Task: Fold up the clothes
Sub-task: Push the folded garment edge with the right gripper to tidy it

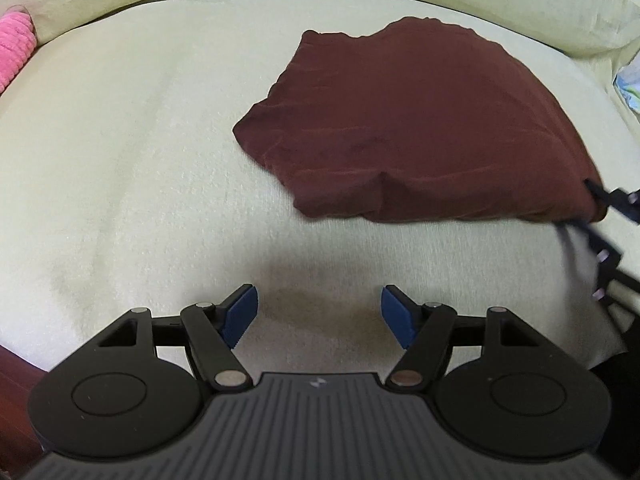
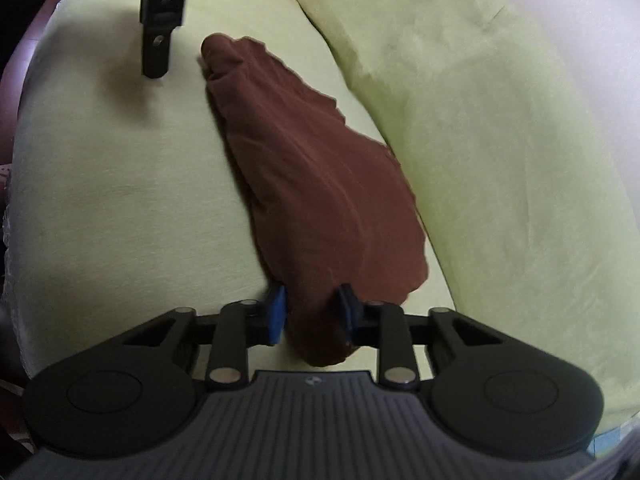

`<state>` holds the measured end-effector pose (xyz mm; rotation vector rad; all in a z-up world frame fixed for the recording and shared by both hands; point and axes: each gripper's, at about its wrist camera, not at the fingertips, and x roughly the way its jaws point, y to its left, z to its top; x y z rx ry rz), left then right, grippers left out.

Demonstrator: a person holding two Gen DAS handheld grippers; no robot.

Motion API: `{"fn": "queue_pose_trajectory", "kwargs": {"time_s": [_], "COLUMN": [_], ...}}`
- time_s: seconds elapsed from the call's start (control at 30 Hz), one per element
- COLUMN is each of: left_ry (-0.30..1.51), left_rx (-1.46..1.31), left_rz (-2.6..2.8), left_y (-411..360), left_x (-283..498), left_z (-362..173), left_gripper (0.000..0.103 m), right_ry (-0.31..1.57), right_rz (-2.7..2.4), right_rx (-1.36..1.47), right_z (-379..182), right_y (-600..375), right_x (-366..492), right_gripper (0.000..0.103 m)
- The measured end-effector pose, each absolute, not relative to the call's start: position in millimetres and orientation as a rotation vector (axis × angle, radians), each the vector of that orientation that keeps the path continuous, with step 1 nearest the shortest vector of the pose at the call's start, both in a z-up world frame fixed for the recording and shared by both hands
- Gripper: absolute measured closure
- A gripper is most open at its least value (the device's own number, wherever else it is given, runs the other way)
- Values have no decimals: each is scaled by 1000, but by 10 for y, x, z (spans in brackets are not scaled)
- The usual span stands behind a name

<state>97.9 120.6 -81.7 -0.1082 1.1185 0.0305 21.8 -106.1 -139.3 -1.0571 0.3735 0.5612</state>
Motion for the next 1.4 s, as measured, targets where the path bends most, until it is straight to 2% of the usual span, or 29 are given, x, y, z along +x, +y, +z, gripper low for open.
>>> {"fn": "queue_pose_trajectory", "kwargs": {"time_s": [0.13, 0.17, 0.2, 0.23, 0.27, 0.33, 0.4, 0.47, 0.53, 0.8, 0.87, 0.93, 1.13, 1.2, 1.4], "left_ry": [1114, 1111, 1108, 1103, 1098, 1078, 1063, 1054, 1042, 1024, 1031, 1030, 1013, 998, 978], "left_rx": [-125, -133, -139, -142, -146, -161, -185, -212, -241, -265, -280, -284, -300, -306, -324], "left_rz": [43, 50, 55, 58, 63, 75, 93, 109, 108, 176, 180, 173, 124, 95, 119], "left_y": [1214, 1224, 1234, 1249, 1266, 1332, 1418, 1498, 1568, 1867, 1927, 1955, 1844, 1764, 1633], "left_x": [945, 926, 907, 887, 867, 813, 777, 763, 761, 728, 739, 748, 845, 887, 1062], "left_z": [-854, -866, -873, -868, -862, -846, -842, -842, -818, -781, -803, -812, -836, -817, -876], "left_gripper": [33, 33, 33, 33, 33, 33, 33, 33, 33, 33, 33, 33, 33, 33, 33], "right_ry": [400, 421, 433, 436, 420, 398, 399, 402, 387, 414, 543, 542, 486, 553, 515], "right_rz": [537, 556, 566, 577, 582, 590, 598, 610, 616, 661, 665, 664, 676, 653, 672], "right_rx": [-1003, -986, -987, -1015, -1031, -964, -779, -558, -415, -180, -170, -194, -183, -236, -203], "right_z": [-1259, -1265, -1279, -1322, -1333, -1244, -1044, -845, -766, -1077, -1354, -1449, -1301, -1440, -1325], "right_y": [-1192, -1206, -1202, -1173, -1148, -1119, -1120, -1105, -987, -415, -254, -218, -214, -132, -261], "right_x": [252, 244, 233, 193, 135, 28, -29, -47, -17, 371, 508, 463, 391, 493, 419], "right_gripper": [85, 82, 76, 61, 58, 60, 68, 89, 99, 102, 101, 101, 99, 96, 95]}}
